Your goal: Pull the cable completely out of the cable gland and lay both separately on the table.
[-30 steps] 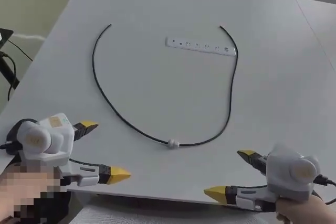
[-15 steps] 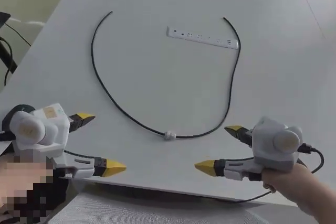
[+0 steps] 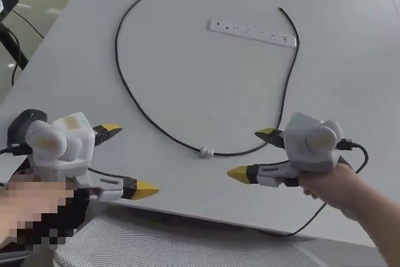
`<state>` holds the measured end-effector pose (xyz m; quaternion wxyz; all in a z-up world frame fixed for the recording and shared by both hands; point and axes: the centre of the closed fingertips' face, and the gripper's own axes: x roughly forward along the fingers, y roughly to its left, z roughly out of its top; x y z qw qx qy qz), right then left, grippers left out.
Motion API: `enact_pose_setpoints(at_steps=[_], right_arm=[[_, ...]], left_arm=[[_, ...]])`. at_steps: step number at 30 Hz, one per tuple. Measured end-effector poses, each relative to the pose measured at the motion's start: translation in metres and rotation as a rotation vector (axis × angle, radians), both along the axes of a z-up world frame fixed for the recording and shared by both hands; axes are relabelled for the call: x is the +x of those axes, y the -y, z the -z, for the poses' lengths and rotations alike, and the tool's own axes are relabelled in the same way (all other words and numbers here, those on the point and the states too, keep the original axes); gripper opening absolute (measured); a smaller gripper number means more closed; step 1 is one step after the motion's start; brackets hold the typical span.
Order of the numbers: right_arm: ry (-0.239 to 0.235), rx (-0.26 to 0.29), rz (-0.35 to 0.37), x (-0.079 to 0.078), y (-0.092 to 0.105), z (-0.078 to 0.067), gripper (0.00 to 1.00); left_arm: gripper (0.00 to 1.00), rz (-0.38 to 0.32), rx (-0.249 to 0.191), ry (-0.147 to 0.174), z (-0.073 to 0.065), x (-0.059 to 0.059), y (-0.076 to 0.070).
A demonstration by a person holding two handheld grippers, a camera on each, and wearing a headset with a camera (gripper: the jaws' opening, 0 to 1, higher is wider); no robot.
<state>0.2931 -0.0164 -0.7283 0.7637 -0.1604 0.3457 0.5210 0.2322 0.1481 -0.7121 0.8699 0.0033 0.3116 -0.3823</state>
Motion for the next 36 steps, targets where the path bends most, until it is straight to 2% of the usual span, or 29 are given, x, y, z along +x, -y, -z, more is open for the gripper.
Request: enact_pose_setpoints(at_steps=[7, 18, 23, 29, 36], right_arm=[[-0.010, -0.026, -0.044, 0.007, -0.007, 0.011, 0.65], [-0.027, -0.081, -0.128, 0.011, -0.021, 0.034, 0.56], [-0.054, -0.105, -0.182, 0.007, -0.028, 0.043, 0.50], [-0.052, -0.118, -0.217, 0.011, -0.037, 0.053, 0.46], [-0.062, -0.148, -0.270, 0.012, -0.045, 0.071, 0.40]], left_arm=[[0.98, -0.019, -0.007, 0.001, -0.002, 0.001, 0.000], [0.97, -0.019, -0.002, -0.015, 0.000, -0.005, -0.003], [0.96, -0.007, 0.002, -0.017, -0.001, -0.008, -0.001], [0.96, -0.015, 0.006, -0.029, 0.001, -0.011, -0.006], [0.96, -0.031, -0.003, -0.018, -0.002, -0.008, -0.007]])
